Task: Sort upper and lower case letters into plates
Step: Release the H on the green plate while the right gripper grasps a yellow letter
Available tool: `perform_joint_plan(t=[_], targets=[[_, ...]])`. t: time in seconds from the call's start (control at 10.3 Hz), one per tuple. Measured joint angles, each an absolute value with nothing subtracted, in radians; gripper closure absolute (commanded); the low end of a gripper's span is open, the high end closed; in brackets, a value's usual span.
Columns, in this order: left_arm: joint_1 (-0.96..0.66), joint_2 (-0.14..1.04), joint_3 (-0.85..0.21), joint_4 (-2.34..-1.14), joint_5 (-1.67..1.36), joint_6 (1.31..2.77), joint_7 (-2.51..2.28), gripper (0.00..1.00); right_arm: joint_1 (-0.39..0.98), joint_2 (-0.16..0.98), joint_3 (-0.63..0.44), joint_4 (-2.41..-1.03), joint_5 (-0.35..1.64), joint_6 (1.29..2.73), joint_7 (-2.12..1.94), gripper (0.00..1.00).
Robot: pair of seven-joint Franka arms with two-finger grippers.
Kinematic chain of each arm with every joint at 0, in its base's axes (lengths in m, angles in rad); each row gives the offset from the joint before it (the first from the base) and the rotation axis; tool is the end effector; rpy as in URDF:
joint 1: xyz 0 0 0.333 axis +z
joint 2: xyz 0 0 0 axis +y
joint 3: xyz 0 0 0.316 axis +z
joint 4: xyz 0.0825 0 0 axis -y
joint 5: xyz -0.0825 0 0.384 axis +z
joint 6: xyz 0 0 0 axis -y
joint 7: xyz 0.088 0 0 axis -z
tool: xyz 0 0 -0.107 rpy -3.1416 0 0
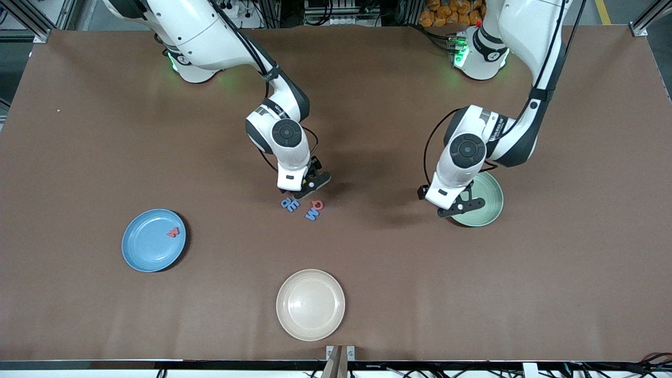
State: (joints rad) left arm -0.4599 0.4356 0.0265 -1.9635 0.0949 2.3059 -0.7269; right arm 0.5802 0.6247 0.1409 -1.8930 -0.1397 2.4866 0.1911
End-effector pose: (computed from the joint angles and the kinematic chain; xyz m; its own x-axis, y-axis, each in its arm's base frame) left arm 0.5508 -0.2533 0.2430 0.9744 0.2239 -0.0215 0.2198 -0.9682 -0.1198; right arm 0.4738 0.4130 0.1715 0.8157 0.5780 -0.0213 0.5782 -0.8159 0.0044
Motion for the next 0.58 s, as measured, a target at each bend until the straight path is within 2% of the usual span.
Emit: perform_joint_plan(t=[0.58], targets=[[-0.498, 0.484, 0.024, -1.884, 0.094, 2.303, -0.885, 0.00, 0.580, 0.622, 0.150, -1.902, -0.140, 2.488, 0.202, 0.00]])
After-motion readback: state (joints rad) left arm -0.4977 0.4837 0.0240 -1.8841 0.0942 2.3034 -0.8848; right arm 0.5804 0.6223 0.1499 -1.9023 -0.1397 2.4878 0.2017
